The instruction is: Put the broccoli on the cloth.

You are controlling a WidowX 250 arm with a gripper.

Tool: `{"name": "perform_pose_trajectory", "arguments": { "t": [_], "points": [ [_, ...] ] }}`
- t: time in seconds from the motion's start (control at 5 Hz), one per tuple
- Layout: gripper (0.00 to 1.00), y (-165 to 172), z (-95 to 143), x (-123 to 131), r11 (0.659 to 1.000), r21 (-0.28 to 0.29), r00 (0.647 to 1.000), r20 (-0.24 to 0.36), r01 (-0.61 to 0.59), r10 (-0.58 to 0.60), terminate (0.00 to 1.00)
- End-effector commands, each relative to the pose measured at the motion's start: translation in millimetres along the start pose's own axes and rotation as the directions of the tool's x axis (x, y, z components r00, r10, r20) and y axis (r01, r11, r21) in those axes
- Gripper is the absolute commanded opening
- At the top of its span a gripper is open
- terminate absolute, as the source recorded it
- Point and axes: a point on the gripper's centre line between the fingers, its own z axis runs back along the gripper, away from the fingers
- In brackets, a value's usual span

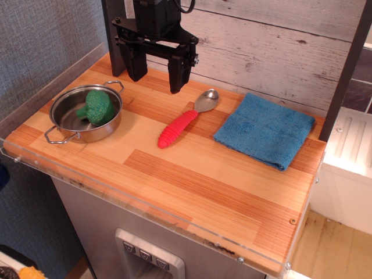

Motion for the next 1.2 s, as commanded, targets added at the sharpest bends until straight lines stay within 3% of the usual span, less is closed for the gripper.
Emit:
{"name": "perform_pose_trajectory", "arguments": {
  "t": [0.0, 0.4, 0.6, 1.0],
  "points": [
    [1.00, 0.0, 0.0, 0.0, 1.000, 0.000, 1.000, 0.000, 0.000, 0.000, 0.00],
    [1.00, 59.1, -9.9, -18.3, 0.991, 0.024, 0.991, -0.027, -0.129, 0.130, 0.00],
    [1.00, 88.9, -8.5, -27.1, 0.984, 0.064, 0.986, 0.003, -0.167, 0.168, 0.00],
    [1.00, 114.1, -25.5, -19.0, 0.978, 0.090, 0.982, 0.022, -0.187, 0.186, 0.00]
  ]
}}
